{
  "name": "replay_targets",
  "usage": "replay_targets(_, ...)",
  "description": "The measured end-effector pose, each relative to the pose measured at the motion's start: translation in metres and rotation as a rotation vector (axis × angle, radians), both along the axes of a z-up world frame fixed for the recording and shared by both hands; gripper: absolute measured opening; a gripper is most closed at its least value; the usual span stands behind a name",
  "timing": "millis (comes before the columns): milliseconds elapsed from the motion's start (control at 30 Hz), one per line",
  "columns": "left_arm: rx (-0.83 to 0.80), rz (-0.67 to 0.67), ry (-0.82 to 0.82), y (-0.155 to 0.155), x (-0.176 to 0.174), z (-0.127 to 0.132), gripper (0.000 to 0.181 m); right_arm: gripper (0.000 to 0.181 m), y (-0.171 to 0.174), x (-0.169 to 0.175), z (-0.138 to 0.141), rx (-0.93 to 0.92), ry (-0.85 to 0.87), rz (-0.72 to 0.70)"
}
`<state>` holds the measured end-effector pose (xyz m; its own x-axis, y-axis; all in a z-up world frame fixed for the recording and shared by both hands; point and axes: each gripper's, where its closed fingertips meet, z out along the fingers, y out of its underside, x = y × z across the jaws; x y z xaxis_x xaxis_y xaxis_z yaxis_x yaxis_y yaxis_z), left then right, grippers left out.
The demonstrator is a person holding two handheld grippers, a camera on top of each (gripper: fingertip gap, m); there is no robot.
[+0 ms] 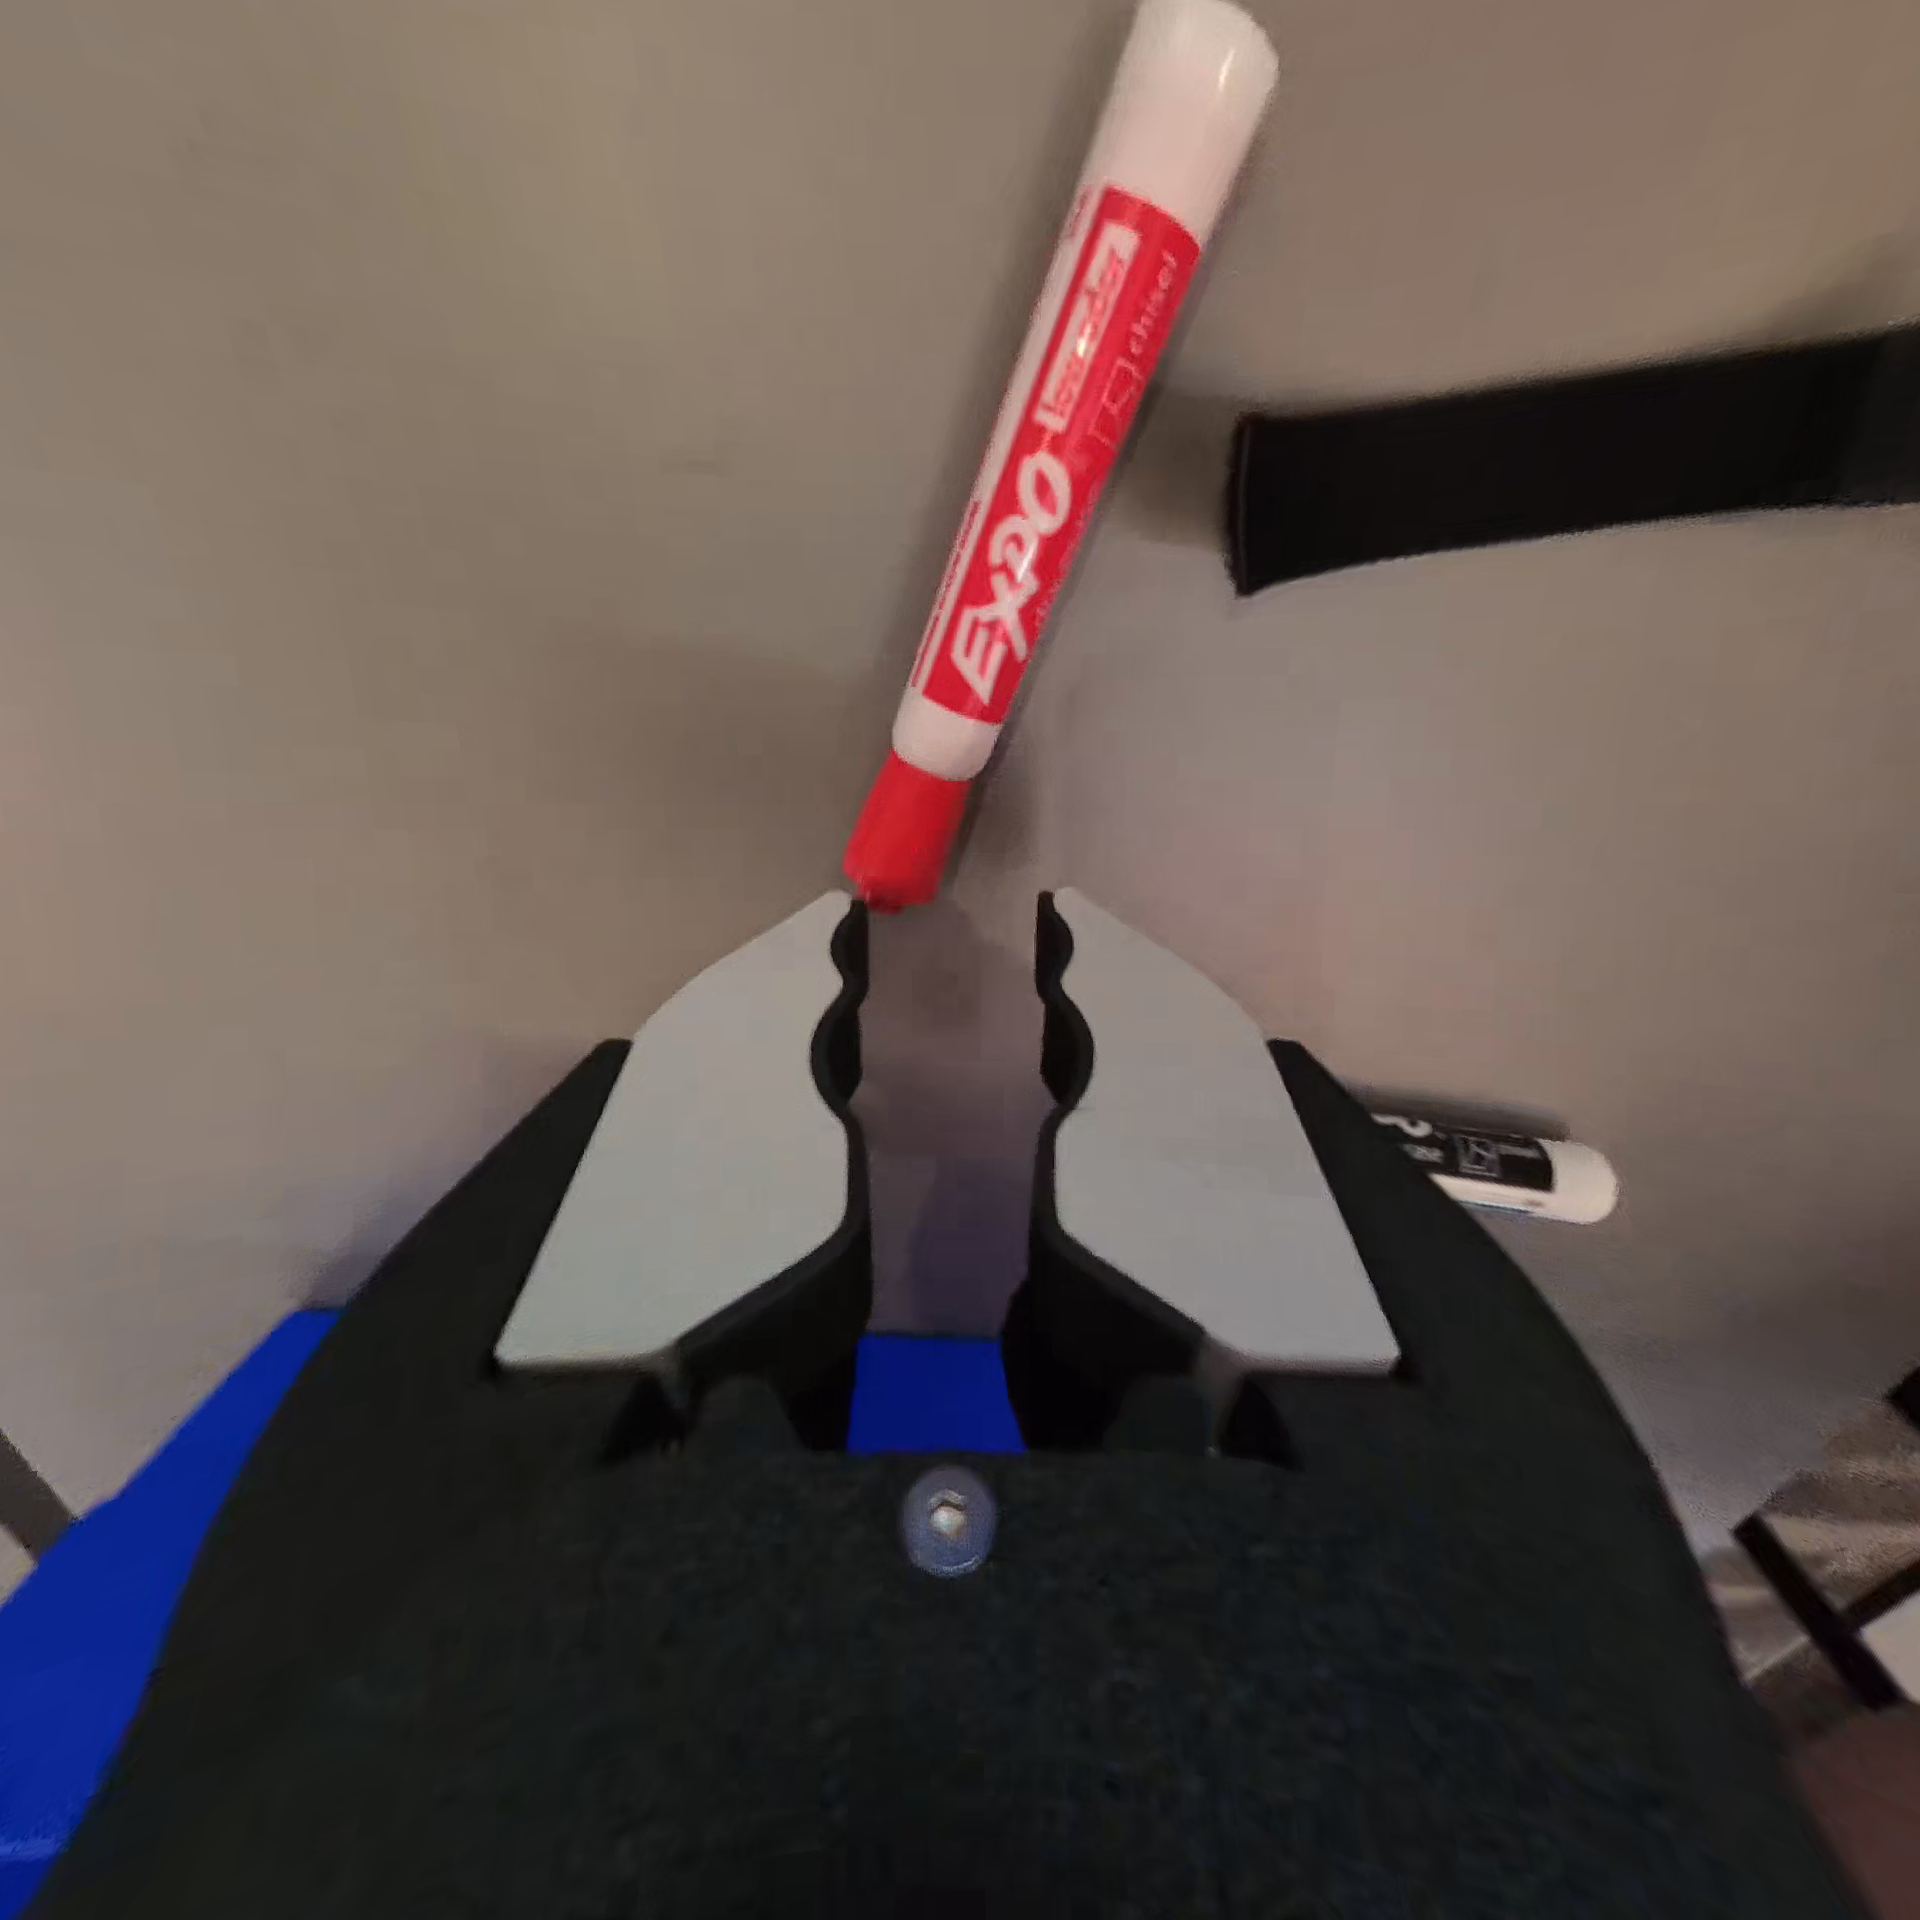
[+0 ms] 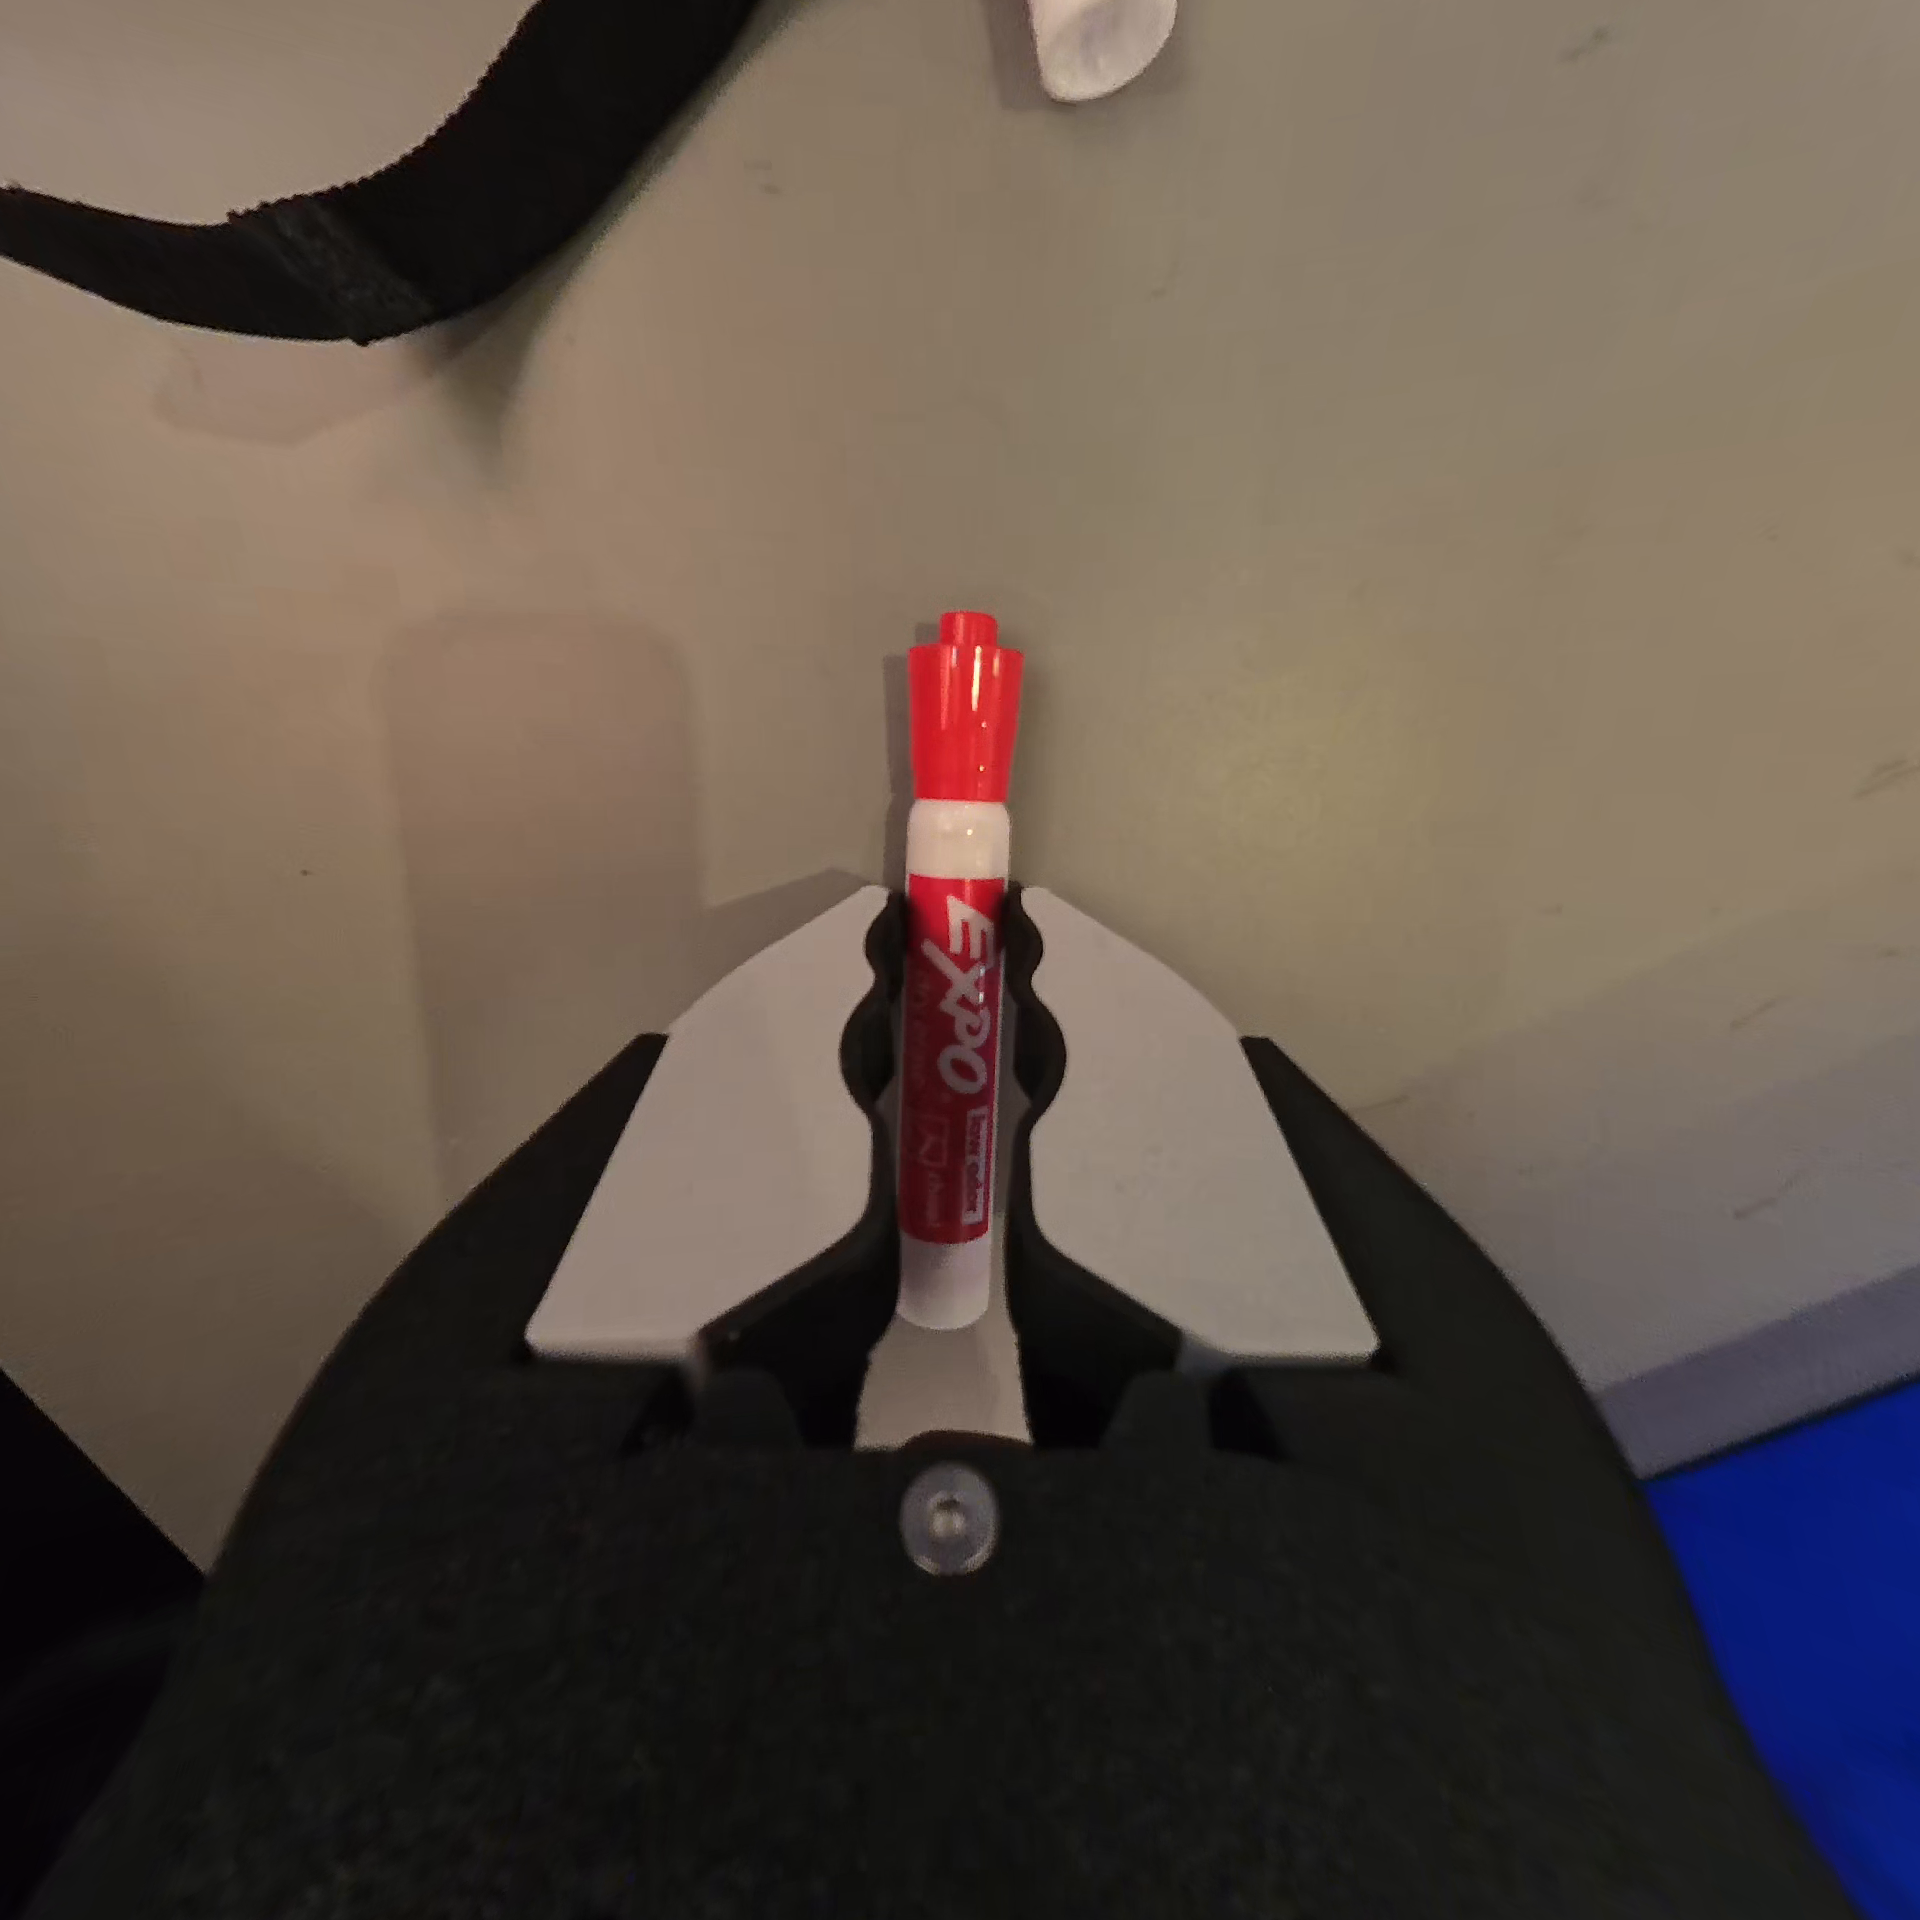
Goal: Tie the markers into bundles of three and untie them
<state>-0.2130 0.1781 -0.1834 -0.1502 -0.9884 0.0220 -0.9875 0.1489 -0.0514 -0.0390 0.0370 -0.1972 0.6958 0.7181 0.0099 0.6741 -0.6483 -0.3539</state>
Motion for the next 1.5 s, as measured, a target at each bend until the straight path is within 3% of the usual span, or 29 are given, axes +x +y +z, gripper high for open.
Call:
replay_targets(100, -0.012, -0.02, -0.026, 0.004, 0.007, -0.008, 0.036, 0.018, 0.0, 0.0, 0.0, 0.006, 0.011, 0.001)
replay_targets(233, -0.012, -0.069, -0.068, 0.003, 0.013, -0.013, 0.019, 0.019, 0.0, 0.0, 0.0, 0.008, 0.037, -0.001)
replay_targets(400, 0.021, -0.104, -0.084, 0.004, 0.013, -0.012, 0.018, 0.019, 0.0, 0.0, 0.0, 0.009, 0.046, 0.013)
replay_targets(667, -0.118, -0.15, -0.287, -0.032, 0.031, 0.041, 0.014, 0.019, 0.0, 0.0, 0.0, 0.006, 0.045, 0.04)
replay_targets(767, -0.066, -0.182, -0.327, -0.037, 0.047, 0.042, 0.015, 0.019, 0.0, 0.0, 0.0, 0.008, 0.052, 0.045)
replay_targets(900, -0.174, -0.174, -0.401, -0.053, 0.064, 0.04, 0.014, 0.019, 0.0, 0.0, 0.0, 0.008, 0.05, 0.044)
replay_targets(1167, -0.208, -0.229, -0.351, -0.076, 0.079, 0.03, 0.014, 0.019, 0.0, 0.0, 0.0, -0.008, 0.031, 0.048)
replay_targets(1500, -0.193, -0.239, -0.284, -0.075, 0.082, 0.023, 0.014, 0.019, 0.0, 0.001, 0.0, -0.059, -0.027, 0.053)
